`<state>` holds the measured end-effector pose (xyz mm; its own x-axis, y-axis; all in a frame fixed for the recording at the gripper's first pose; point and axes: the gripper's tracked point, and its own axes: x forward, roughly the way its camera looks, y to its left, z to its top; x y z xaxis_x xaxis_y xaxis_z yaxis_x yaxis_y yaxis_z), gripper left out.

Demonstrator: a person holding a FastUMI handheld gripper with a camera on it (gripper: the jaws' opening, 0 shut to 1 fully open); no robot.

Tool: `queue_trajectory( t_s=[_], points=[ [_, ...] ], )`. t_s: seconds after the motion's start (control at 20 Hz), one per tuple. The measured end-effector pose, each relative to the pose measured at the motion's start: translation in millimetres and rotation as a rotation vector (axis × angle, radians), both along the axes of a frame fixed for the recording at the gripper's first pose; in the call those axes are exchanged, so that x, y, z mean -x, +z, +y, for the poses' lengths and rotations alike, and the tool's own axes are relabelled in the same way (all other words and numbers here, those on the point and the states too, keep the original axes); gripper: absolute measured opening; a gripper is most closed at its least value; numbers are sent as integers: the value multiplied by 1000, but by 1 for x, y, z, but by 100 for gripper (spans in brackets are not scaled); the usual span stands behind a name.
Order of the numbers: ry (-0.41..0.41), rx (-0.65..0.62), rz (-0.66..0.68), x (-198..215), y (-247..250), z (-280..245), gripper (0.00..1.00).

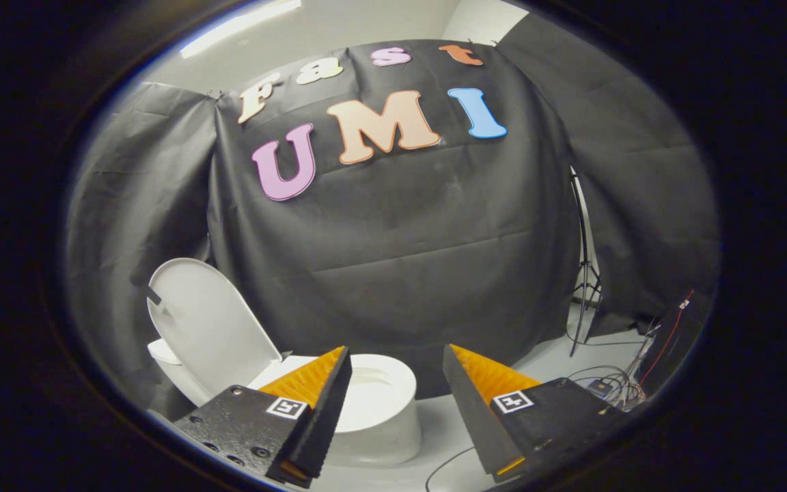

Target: Open the toilet lid.

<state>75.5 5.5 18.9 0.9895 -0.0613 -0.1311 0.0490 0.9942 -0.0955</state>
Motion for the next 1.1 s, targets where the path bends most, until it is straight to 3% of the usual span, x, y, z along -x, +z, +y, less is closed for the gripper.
queue_trajectory(
  t_s=[1.1],
  points=[
    [24,-21,16,-3,-5,2,84]
  ],
)
